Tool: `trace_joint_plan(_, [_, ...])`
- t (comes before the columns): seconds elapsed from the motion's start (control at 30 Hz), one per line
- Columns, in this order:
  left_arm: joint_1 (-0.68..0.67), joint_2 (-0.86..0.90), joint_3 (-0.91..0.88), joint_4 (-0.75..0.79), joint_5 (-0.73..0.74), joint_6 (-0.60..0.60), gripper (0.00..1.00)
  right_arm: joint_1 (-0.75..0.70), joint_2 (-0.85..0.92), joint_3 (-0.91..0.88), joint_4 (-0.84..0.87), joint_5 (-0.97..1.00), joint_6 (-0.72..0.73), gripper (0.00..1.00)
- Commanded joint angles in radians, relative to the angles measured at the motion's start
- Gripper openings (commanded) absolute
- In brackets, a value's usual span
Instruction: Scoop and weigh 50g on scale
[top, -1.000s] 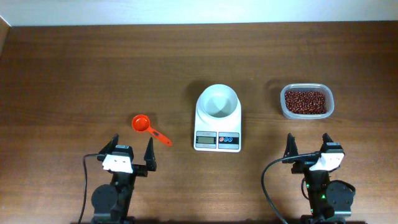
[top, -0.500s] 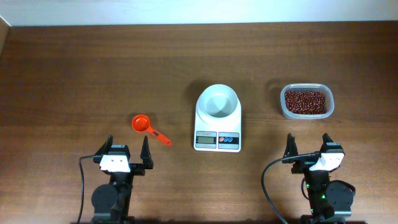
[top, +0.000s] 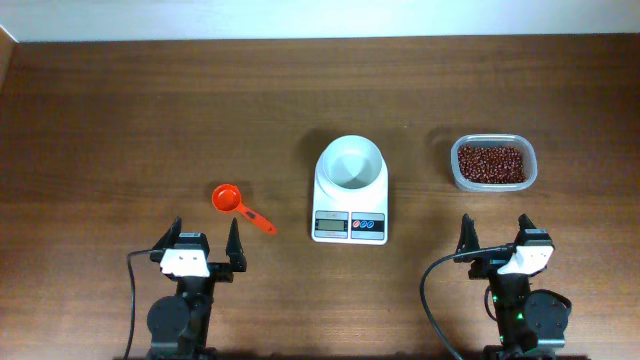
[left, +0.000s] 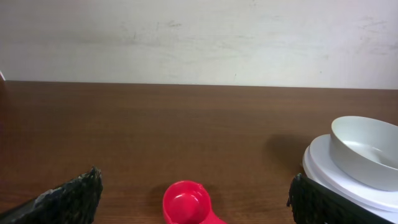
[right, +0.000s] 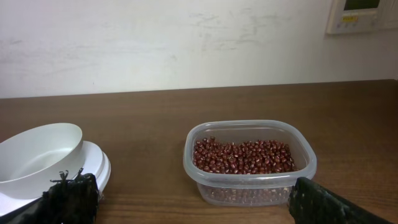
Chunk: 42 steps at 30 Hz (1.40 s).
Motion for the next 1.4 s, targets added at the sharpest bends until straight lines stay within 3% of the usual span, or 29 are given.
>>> trace_joint_plan(0.0, [-0.004,-0.007,-0.001,-0.006,-0.014,0.005,0.99,-0.005,0.000,-0.008,0.000,0.002,0.000,0.99])
trace_joint_plan(0.43, [-0.004,-0.006,0.004,-0.016,-0.013,0.005,0.99,-0.005,0.000,-0.008,0.000,0.002,0.000,0.99])
trace_joint_plan(0.57, [-0.004,-0.006,0.087,-0.164,-0.014,0.005,0.99,-0.005,0.000,-0.008,0.000,0.002,0.000,0.99])
trace_joint_plan(0.93, [-0.004,-0.005,0.280,-0.313,-0.014,0.005,0.99,-0.005,0.000,-0.008,0.000,0.002,0.000,0.99])
trace_joint_plan(1.37, [-0.004,0.265,0.398,-0.314,-0.013,0.005,0.99,-0.005,0.000,-0.008,0.000,0.002,0.000,0.99])
